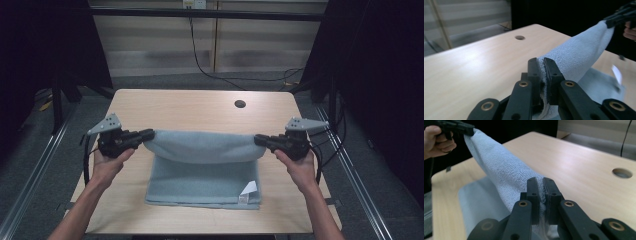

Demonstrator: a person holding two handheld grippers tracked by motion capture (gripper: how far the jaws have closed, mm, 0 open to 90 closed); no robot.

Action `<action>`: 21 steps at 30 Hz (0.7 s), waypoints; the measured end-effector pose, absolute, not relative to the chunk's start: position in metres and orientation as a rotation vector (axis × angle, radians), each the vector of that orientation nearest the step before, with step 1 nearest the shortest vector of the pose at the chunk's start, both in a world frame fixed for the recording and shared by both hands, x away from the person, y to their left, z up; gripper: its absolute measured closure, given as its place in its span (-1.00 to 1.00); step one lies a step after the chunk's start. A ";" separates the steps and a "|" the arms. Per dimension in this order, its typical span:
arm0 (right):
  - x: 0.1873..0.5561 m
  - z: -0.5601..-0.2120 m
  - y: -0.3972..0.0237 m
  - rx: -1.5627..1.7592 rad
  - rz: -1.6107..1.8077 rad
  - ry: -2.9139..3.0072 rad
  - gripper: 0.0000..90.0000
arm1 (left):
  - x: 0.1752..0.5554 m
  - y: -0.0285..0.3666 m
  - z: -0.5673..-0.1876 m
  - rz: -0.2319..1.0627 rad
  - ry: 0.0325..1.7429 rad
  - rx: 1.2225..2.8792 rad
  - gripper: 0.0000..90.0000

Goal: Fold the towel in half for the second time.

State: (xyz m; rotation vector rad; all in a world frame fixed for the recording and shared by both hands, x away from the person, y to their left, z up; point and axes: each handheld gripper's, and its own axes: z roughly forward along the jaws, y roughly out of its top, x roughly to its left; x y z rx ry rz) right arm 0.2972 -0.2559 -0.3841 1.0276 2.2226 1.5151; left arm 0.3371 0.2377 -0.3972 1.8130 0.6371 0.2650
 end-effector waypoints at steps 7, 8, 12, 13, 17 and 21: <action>0.254 -0.420 -0.257 1.070 1.504 2.278 0.86 | 0.298 0.239 -0.433 0.188 0.654 1.873 0.86; 0.249 -0.425 -0.255 1.075 1.496 2.289 0.86 | 0.293 0.238 -0.439 0.178 0.650 1.892 0.86; 0.229 -0.447 -0.252 1.112 1.478 2.335 0.81 | 0.281 0.240 -0.457 0.122 0.656 1.979 0.80; 0.226 -0.451 -0.252 1.117 1.466 2.351 0.71 | 0.277 0.241 -0.460 0.118 0.663 1.992 0.74; 0.211 -0.459 -0.263 1.154 1.504 2.326 0.44 | 0.265 0.249 -0.462 0.063 0.640 1.954 0.46; 0.209 -0.453 -0.274 1.205 1.555 2.221 0.26 | 0.271 0.256 -0.459 0.140 0.702 1.925 0.28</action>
